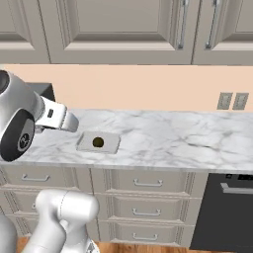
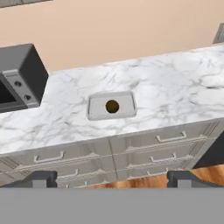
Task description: Take the carrot and avocado out of the freezer and place them in the tupperware container on the counter. Then put the tupperware containing the vegetables back in the freezer.
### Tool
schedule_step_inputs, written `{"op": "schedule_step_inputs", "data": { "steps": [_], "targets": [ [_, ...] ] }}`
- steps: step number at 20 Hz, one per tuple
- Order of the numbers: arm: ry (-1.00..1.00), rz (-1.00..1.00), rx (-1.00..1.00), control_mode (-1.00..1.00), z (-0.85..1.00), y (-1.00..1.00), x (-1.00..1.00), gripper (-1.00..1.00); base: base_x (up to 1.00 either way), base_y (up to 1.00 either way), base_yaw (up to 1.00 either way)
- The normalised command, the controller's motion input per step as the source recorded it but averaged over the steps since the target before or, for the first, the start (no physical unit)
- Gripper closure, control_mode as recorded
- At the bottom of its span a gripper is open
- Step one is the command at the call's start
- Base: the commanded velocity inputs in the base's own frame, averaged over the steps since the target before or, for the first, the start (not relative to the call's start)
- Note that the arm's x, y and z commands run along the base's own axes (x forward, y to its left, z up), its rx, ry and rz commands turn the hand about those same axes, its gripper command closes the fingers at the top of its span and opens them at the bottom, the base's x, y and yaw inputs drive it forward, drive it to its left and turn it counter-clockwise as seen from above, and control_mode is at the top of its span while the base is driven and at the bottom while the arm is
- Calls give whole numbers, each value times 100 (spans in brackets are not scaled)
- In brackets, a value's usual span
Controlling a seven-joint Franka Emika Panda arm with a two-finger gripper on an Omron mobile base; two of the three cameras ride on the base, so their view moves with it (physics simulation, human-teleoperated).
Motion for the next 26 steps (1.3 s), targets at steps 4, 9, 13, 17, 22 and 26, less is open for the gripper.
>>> {"op": "schedule_step_inputs", "data": {
  "steps": [4,9,13,17,22,26],
  "targets": [
    [-13,0,2,-100,7,-4,-33,-100,0,0,0],
    [0,0,0,-100,0,0,0,-100,0,0,0],
    [0,0,0,-100,0,0,0,-100,0,0,0],
    [0,0,0,100,0,0,0,-100,-89,0,4],
    [0,0,0,100,0,0,0,-100,-100,19,6],
    [0,0,0,100,0,0,0,-100,-88,85,44]
  ]
}}
